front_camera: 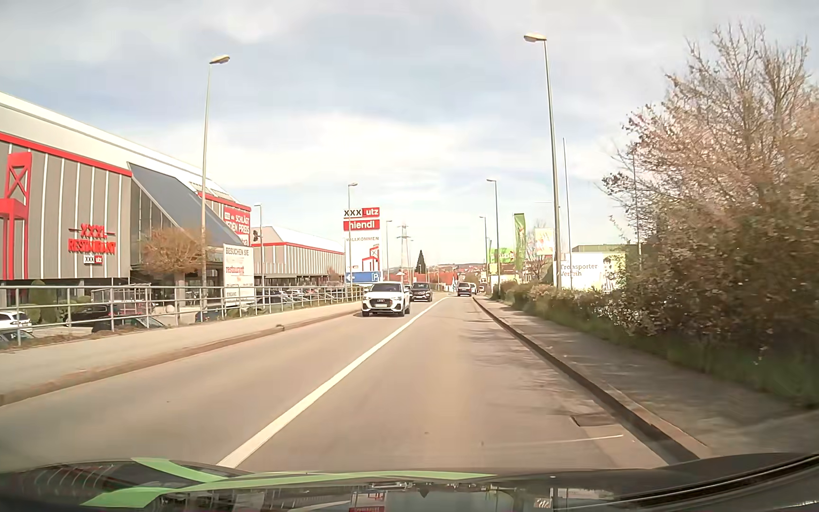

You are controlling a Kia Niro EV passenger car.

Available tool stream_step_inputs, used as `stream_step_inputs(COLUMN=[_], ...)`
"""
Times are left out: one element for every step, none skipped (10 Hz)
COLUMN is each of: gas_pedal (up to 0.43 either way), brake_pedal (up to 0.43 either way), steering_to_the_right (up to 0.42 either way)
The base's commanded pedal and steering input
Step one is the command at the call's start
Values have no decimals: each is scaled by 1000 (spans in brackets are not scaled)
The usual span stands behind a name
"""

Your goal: Follow the waypoints while adhering to traffic rules and regulations

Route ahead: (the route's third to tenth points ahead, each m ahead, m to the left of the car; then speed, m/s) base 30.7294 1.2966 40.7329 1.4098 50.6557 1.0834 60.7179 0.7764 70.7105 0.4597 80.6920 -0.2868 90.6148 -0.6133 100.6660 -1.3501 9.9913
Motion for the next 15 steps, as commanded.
stream_step_inputs(gas_pedal=[67,67,59,59,59,67,67,67,79,87,87,87,87,98,87], brake_pedal=[0,0,0,0,0,0,0,0,0,0,0,0,0,0,0], steering_to_the_right=[-1,-2,-1,-1,-1,-1,-1,0,0,0,0,0,0,0,0])
